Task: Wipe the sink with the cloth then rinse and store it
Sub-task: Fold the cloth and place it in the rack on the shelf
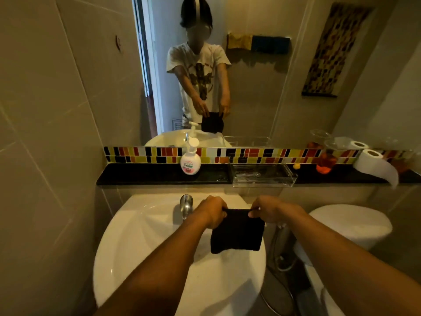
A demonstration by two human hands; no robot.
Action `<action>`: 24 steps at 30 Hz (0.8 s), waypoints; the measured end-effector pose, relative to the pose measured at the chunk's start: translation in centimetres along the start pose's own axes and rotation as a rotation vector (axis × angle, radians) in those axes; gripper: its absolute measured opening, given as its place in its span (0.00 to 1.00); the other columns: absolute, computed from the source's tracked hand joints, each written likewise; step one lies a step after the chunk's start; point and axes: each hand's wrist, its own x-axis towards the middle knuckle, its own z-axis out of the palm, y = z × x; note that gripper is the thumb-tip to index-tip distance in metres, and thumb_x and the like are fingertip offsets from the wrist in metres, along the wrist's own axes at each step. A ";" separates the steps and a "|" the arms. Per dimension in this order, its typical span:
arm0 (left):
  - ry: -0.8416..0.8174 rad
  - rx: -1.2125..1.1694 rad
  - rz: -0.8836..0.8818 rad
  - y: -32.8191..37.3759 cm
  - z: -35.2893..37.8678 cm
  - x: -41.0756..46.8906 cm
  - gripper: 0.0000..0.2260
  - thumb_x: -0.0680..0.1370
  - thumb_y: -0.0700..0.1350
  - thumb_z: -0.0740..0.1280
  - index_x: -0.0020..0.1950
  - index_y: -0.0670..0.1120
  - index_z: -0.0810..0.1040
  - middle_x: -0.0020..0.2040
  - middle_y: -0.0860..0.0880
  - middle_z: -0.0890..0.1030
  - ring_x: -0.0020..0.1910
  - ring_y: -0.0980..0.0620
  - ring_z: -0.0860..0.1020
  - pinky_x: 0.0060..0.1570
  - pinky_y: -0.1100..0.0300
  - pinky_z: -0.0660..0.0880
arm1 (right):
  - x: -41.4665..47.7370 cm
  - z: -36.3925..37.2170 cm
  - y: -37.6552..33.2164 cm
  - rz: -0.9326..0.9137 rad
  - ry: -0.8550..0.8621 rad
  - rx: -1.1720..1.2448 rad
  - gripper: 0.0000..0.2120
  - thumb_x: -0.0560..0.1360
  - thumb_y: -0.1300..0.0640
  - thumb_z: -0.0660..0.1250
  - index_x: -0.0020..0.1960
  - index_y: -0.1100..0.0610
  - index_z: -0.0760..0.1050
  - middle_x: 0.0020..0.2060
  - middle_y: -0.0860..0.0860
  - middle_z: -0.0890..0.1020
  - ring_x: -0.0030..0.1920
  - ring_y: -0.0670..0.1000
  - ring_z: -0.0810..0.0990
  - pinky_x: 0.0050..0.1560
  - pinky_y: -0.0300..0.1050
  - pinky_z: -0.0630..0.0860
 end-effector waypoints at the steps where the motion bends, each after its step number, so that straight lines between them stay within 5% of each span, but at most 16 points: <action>1: 0.015 0.007 0.033 0.7 -0.8 0.7 0.10 0.79 0.43 0.64 0.59 0.44 0.79 0.56 0.43 0.80 0.55 0.46 0.78 0.57 0.52 0.75 | 0.0 -1.0 0.5 -0.013 0.020 0.037 0.09 0.78 0.57 0.63 0.57 0.53 0.76 0.50 0.49 0.77 0.52 0.49 0.73 0.49 0.40 0.69; 6: 0.112 -0.007 0.129 3.7 -4.4 4.1 0.11 0.78 0.42 0.66 0.60 0.45 0.78 0.58 0.45 0.80 0.57 0.49 0.78 0.60 0.52 0.74 | 1.2 -6.9 3.4 -0.078 0.078 -0.037 0.05 0.78 0.48 0.61 0.46 0.46 0.74 0.42 0.44 0.75 0.47 0.47 0.75 0.50 0.46 0.70; 14: 0.182 -0.012 0.207 7.7 -10.5 11.5 0.10 0.76 0.43 0.68 0.57 0.44 0.80 0.55 0.45 0.81 0.55 0.49 0.78 0.57 0.54 0.73 | 4.3 -16.5 6.3 -0.138 0.151 -0.140 0.13 0.77 0.51 0.65 0.59 0.54 0.77 0.43 0.45 0.76 0.43 0.45 0.74 0.47 0.43 0.69; 20: 0.130 -0.031 0.205 9.1 -11.9 17.1 0.10 0.76 0.42 0.68 0.56 0.42 0.80 0.51 0.45 0.81 0.42 0.57 0.76 0.43 0.64 0.72 | 8.2 -21.2 9.4 -0.132 0.063 -0.147 0.11 0.77 0.53 0.65 0.57 0.54 0.77 0.45 0.47 0.78 0.47 0.49 0.77 0.48 0.43 0.72; 24: 0.127 -0.060 0.155 9.4 -11.8 21.0 0.10 0.77 0.41 0.67 0.58 0.42 0.79 0.52 0.45 0.80 0.42 0.57 0.77 0.48 0.59 0.75 | 12.4 -23.1 11.4 -0.169 0.063 -0.139 0.07 0.77 0.54 0.65 0.52 0.54 0.78 0.47 0.54 0.81 0.46 0.51 0.80 0.46 0.44 0.76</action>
